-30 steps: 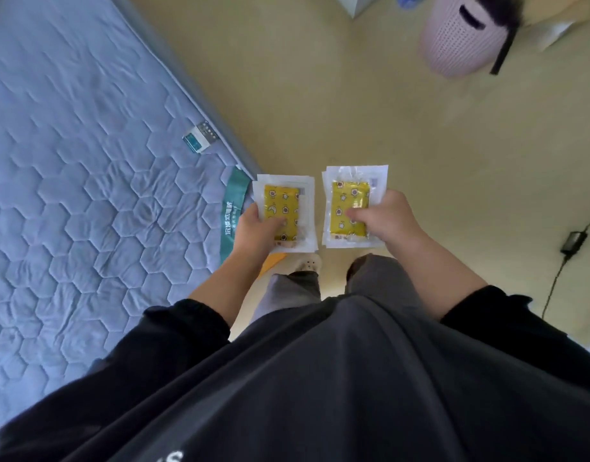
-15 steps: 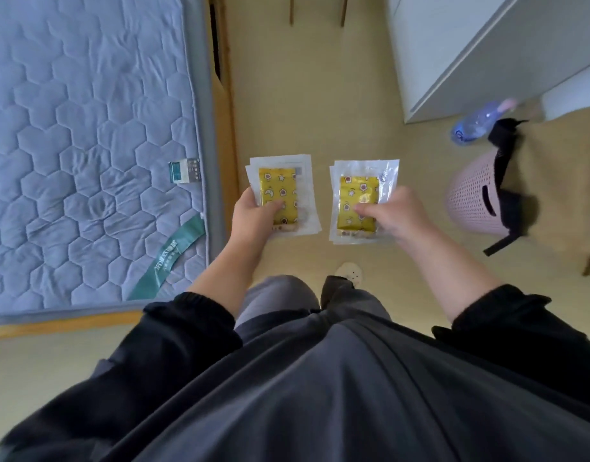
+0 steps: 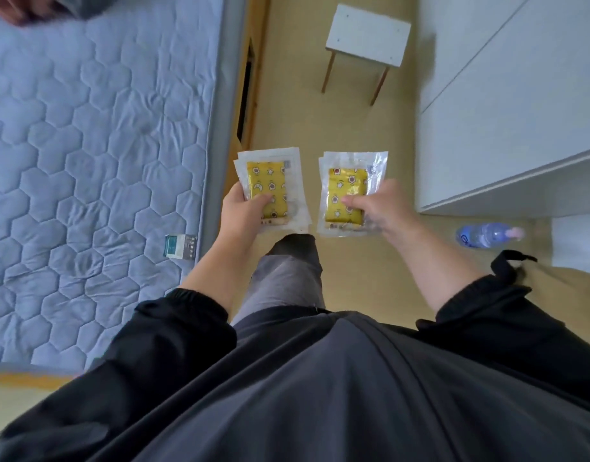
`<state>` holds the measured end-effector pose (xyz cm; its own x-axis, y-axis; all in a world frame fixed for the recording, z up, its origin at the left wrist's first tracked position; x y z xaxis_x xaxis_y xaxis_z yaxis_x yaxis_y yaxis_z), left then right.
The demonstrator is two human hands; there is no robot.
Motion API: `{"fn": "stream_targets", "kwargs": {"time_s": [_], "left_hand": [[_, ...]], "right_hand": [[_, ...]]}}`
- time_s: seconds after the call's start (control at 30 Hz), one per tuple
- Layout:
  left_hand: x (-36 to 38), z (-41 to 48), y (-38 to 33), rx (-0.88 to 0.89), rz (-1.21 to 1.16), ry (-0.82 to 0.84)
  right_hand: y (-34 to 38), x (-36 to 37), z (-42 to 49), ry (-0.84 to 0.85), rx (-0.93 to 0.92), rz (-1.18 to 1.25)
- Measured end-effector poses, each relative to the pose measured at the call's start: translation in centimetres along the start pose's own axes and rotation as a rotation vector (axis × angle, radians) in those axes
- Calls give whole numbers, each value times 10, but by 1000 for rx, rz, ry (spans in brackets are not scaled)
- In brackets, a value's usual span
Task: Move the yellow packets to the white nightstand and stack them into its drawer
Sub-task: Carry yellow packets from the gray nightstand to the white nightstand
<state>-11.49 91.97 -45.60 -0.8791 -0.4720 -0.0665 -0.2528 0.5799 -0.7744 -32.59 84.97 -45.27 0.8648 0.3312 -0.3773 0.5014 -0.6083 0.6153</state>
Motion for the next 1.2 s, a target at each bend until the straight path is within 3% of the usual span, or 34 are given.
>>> {"fn": "stream_targets", "kwargs": {"time_s": [0.4, 0.73, 1.2], "left_hand": [[53, 188, -194, 7, 39, 55], [150, 355, -347, 89, 51, 91], [242, 562, -542, 120, 110, 85]], "right_hand": [[221, -28, 161, -7, 4, 30], [384, -86, 322, -43, -99, 48], [589, -144, 518, -74, -97, 88]]}}
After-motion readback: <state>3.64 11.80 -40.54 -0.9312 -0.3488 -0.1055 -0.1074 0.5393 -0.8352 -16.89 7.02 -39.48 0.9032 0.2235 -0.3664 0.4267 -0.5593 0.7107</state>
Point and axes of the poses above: each hand's wrist, its own z-axis towards the middle knuckle, its own x-axis out of the palm, y = z × x, the point moved 4 cm from there along z, towards the middle knuckle, and after that the axes turned 1 degree about -z, right-handed, at the moved point
